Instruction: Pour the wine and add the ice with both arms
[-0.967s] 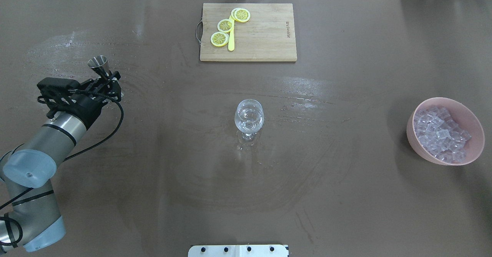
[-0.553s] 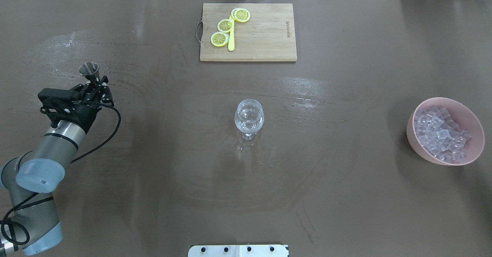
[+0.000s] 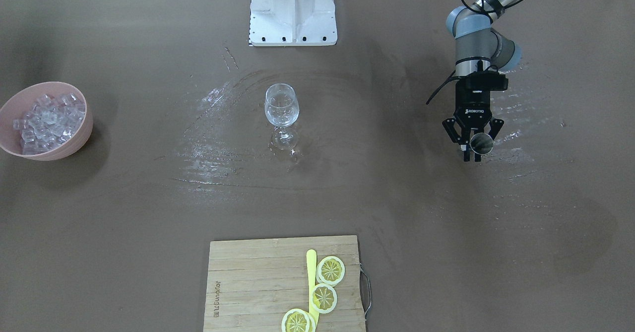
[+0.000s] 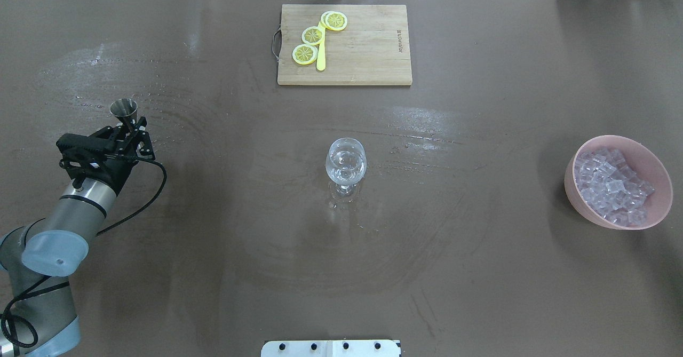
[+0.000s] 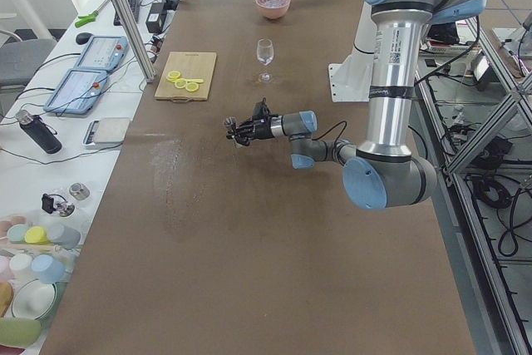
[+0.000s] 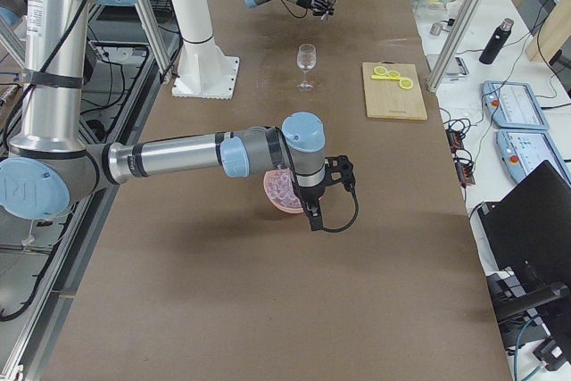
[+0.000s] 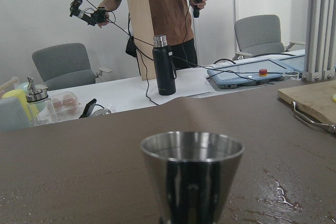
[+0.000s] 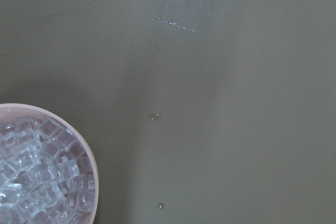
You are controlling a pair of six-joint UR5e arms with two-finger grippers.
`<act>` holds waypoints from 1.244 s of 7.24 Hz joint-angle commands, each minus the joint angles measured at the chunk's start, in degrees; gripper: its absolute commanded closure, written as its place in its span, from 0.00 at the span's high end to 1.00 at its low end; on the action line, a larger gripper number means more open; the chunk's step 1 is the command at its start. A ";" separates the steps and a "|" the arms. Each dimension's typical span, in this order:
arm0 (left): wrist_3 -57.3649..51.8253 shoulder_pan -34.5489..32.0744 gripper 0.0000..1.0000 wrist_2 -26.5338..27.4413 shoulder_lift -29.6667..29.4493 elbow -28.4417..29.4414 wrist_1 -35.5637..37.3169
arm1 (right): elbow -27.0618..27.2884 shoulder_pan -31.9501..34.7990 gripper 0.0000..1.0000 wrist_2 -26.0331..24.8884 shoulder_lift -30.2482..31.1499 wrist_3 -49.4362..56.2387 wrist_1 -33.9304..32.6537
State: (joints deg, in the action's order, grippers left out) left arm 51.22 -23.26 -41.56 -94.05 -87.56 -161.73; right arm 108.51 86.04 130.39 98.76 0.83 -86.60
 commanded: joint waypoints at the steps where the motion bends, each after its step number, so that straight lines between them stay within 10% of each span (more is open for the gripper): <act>1: 0.37 1.80 0.00 -0.01 0.10 0.63 -3.82 | -0.14 0.00 0.99 0.04 -0.15 -0.03 0.03; 9: -0.25 2.61 0.29 -1.67 0.10 2.83 -5.00 | -3.83 0.00 0.99 0.12 -0.33 -0.47 6.80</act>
State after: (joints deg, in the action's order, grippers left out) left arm 50.99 -20.69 -42.31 -94.03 -84.79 -166.66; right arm 104.63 86.05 130.42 98.46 0.49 -80.16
